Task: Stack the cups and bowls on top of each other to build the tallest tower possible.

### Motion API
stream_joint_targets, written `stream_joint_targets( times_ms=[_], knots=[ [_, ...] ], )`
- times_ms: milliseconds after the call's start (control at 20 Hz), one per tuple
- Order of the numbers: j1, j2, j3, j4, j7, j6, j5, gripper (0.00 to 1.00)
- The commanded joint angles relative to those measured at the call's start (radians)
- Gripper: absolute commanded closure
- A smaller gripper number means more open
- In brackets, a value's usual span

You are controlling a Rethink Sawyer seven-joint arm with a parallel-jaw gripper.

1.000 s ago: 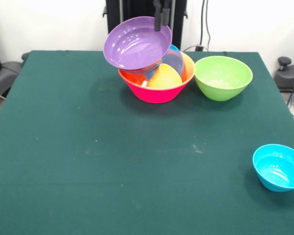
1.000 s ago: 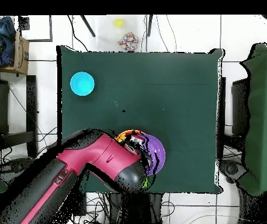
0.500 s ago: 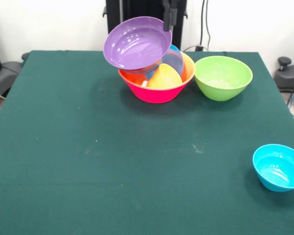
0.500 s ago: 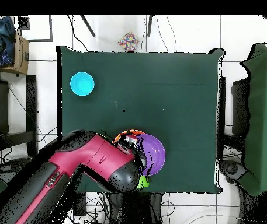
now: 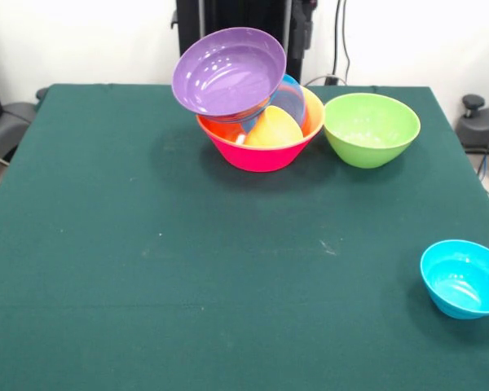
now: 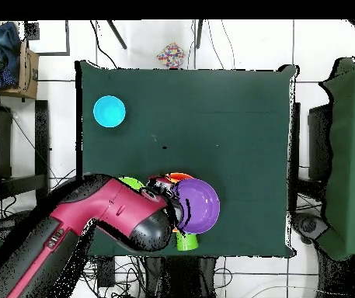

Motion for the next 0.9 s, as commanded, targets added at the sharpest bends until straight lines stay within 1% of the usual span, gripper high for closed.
stream_joint_targets(
  times_ms=[50, 150, 550, 900],
  knots=[
    [0.022, 0.077, 0.143, -0.106, 0.306, 0.008, 0.051, 0.00],
    [0.025, 0.081, 0.149, -0.115, 0.320, 0.027, 0.073, 0.00],
    [0.051, 0.154, 0.132, -0.164, 0.406, 0.083, 0.101, 0.00],
    [0.048, 0.197, 0.126, -0.191, 0.408, 0.120, 0.141, 0.00]
  ],
)
